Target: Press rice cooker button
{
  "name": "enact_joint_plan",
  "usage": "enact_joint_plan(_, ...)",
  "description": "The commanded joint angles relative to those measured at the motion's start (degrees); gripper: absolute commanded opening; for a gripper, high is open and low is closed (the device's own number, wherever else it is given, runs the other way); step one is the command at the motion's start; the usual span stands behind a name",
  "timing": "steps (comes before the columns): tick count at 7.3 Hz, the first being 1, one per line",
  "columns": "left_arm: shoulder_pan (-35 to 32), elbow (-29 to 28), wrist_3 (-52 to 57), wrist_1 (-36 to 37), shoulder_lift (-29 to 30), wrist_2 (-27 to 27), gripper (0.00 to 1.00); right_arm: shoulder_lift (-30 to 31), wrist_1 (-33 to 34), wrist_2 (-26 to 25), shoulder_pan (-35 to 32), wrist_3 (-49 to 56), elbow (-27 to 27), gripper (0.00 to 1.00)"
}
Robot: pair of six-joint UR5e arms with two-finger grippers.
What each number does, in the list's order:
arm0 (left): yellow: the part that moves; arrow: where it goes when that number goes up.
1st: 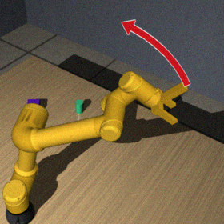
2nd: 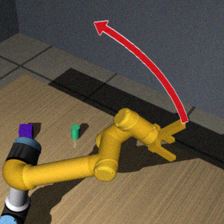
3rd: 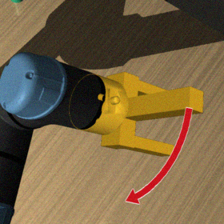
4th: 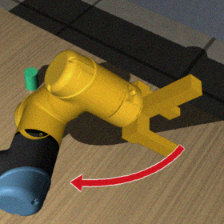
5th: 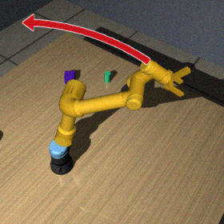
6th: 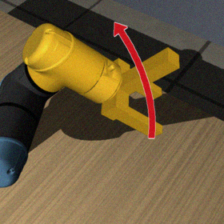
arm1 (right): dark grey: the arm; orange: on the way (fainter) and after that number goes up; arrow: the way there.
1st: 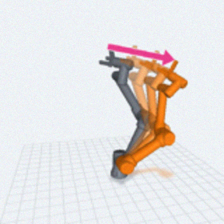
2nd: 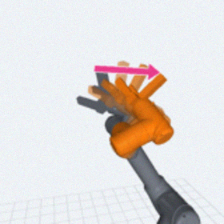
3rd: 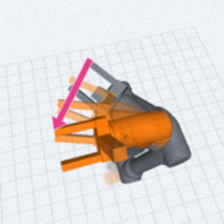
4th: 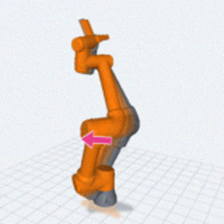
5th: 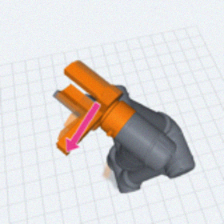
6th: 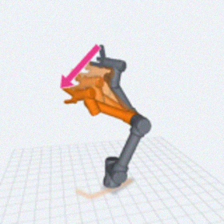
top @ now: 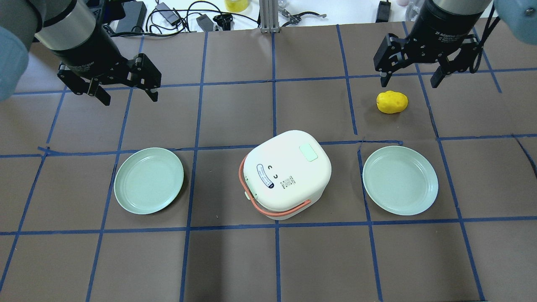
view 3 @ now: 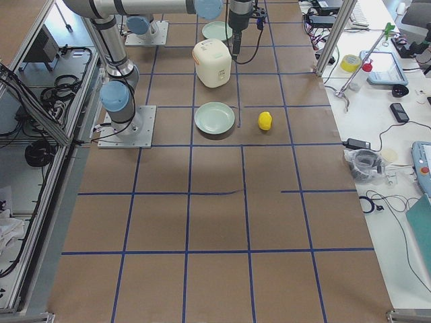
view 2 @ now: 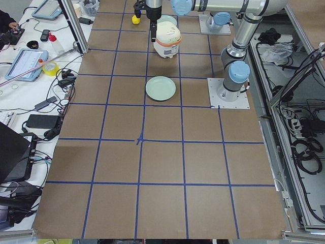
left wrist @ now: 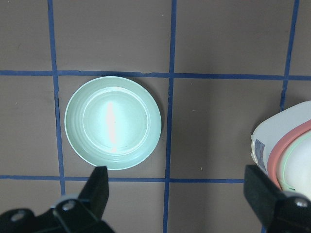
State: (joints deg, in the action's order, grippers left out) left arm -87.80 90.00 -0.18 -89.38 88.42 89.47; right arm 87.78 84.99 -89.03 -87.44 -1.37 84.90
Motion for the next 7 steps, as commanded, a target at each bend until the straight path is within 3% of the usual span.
enact_joint_plan(1, 0.00, 0.00, 0.00, 0.00, 0.00, 0.00, 1.00, -0.07, 0.00, 0.00, -0.01, -0.12, 0.09, 1.00)
enact_joint_plan(7, 0.00, 0.00, 0.00, 0.00, 0.00, 0.00, 1.00, 0.02, 0.97, 0.44, -0.18, -0.56, -2.10, 1.00)
